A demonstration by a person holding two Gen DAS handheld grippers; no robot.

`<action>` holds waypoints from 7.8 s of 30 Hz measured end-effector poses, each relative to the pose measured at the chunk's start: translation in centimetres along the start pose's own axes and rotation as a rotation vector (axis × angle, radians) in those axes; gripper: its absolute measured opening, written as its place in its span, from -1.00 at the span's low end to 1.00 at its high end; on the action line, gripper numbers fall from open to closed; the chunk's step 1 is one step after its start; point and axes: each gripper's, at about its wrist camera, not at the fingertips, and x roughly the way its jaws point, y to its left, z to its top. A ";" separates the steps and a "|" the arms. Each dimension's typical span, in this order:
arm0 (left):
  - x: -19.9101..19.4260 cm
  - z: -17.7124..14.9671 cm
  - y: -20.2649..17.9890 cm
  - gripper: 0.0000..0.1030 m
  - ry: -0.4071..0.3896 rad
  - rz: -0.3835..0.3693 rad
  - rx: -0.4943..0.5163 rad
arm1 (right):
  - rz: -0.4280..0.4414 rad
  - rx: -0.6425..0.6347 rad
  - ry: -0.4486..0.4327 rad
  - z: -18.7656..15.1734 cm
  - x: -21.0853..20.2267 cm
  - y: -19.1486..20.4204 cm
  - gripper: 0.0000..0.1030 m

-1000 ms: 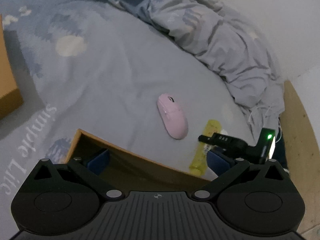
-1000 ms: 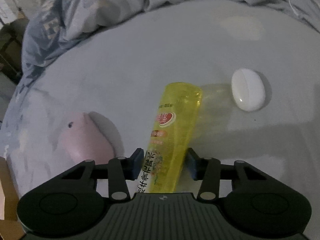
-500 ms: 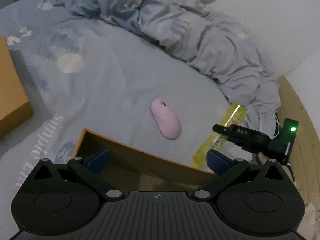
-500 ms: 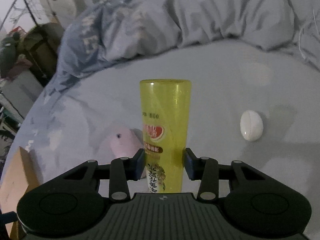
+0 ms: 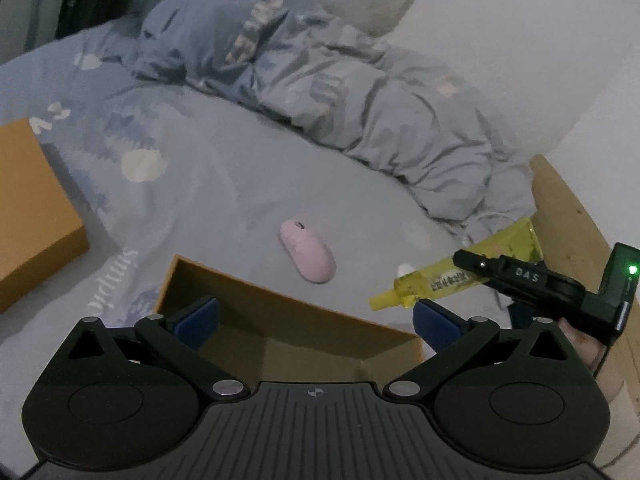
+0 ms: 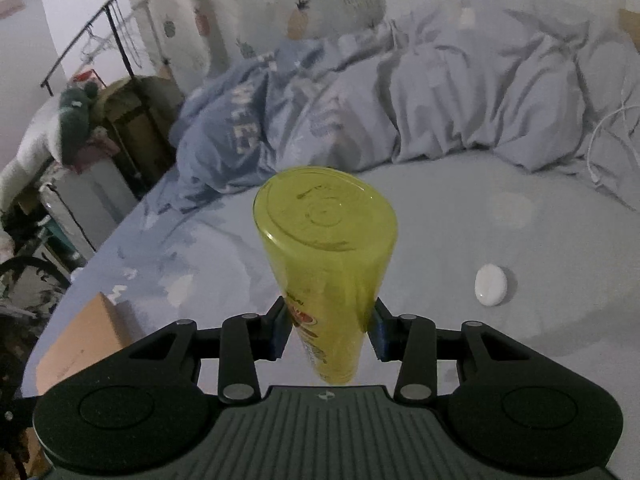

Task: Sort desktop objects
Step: 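Lift the yellow bottle with the right gripper and carry it over the box, then lower the yellow bottle into the box and open the right gripper, then withdraw the right tool and move both tools toward the flat orange box, then grasp the flat orange Miaoweitu box edges with both grippers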

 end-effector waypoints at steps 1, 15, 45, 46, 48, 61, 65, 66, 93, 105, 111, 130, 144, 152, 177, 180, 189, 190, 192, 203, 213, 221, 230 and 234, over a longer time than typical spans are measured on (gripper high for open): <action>-0.5 -0.2 -0.2 1.00 -0.004 -0.004 0.005 | 0.002 -0.002 -0.005 -0.3 -0.7 0.1 -0.18; -7.5 -3.8 -2.6 1.00 -0.059 -0.049 0.075 | 0.047 -0.042 -0.093 -3.7 -10.6 2.3 -0.19; -8.6 -10.7 1.1 1.00 -0.055 0.030 0.095 | 0.006 -0.179 0.077 -11.2 -11.3 5.8 -0.20; -8.4 -10.9 1.2 1.00 -0.050 0.024 0.094 | -0.001 -0.189 0.093 -11.3 -10.8 5.9 -0.20; -7.9 -11.2 1.5 1.00 -0.039 0.017 0.088 | -0.009 -0.198 0.119 -12.1 -9.9 6.1 -0.20; -5.7 -11.5 2.3 1.00 -0.002 0.054 0.113 | -0.019 -0.185 0.169 -12.9 -5.7 6.0 -0.20; -5.3 -11.6 2.4 1.00 0.008 0.054 0.108 | -0.032 -0.192 0.185 -13.0 -4.5 6.1 -0.21; -5.3 -11.6 2.5 1.00 0.010 0.056 0.107 | -0.037 -0.195 0.191 -13.1 -4.1 6.2 -0.22; -4.5 -11.1 3.3 1.00 0.033 0.073 0.070 | -0.166 -0.151 0.222 -15.4 -3.1 5.3 -0.06; -4.5 -11.4 3.2 1.00 0.026 0.079 0.075 | -0.129 -0.087 0.107 -14.8 -5.8 5.0 0.02; -4.5 -11.6 2.7 1.00 0.020 0.092 0.103 | -0.099 -0.011 0.049 -15.5 -7.1 3.9 0.09; -4.2 -12.7 0.9 1.00 -0.013 0.142 0.251 | -0.020 -0.011 -0.082 -15.7 -9.0 4.6 0.48; -4.0 -13.3 0.6 1.00 -0.006 0.148 0.297 | -0.033 -0.034 -0.034 -16.3 -8.2 5.4 1.00; -4.5 -12.7 1.4 1.00 -0.020 0.145 0.261 | -0.053 -0.055 0.018 -16.8 -7.2 6.0 1.00; -8.6 -4.5 11.1 1.00 -0.204 0.305 -0.032 | 0.040 -0.233 0.045 -12.4 -2.9 15.8 1.00; -9.5 -3.0 13.6 1.00 -0.248 0.365 -0.083 | 0.069 -0.303 0.040 -11.4 -1.7 18.5 1.00; -12.6 0.0 21.7 1.00 -0.350 0.491 -0.320 | 0.166 -0.473 0.035 -8.5 2.3 26.3 1.00; -12.9 0.2 22.4 1.00 -0.355 0.501 -0.333 | 0.180 -0.487 0.039 -8.3 2.8 27.2 1.00; -13.2 0.5 23.6 1.00 -0.358 0.525 -0.343 | 0.204 -0.514 0.049 -8.0 3.5 28.5 1.00; -12.2 1.3 31.9 1.00 -0.276 0.601 -0.485 | 0.270 -0.642 0.156 -6.8 10.7 34.1 1.00; -10.0 1.4 38.2 1.00 -0.234 0.618 -0.598 | 0.332 -0.694 0.274 -7.1 18.1 37.2 1.00; -8.0 0.9 41.3 1.00 -0.199 0.605 -0.664 | 0.361 -0.701 0.373 -7.9 24.3 38.6 1.00; -6.7 0.1 42.8 1.00 -0.203 0.628 -0.709 | 0.373 -0.698 0.445 -8.5 28.5 38.5 1.00; -6.6 0.2 43.0 1.00 -0.218 0.646 -0.731 | 0.392 -0.695 0.477 -8.7 29.4 38.2 1.00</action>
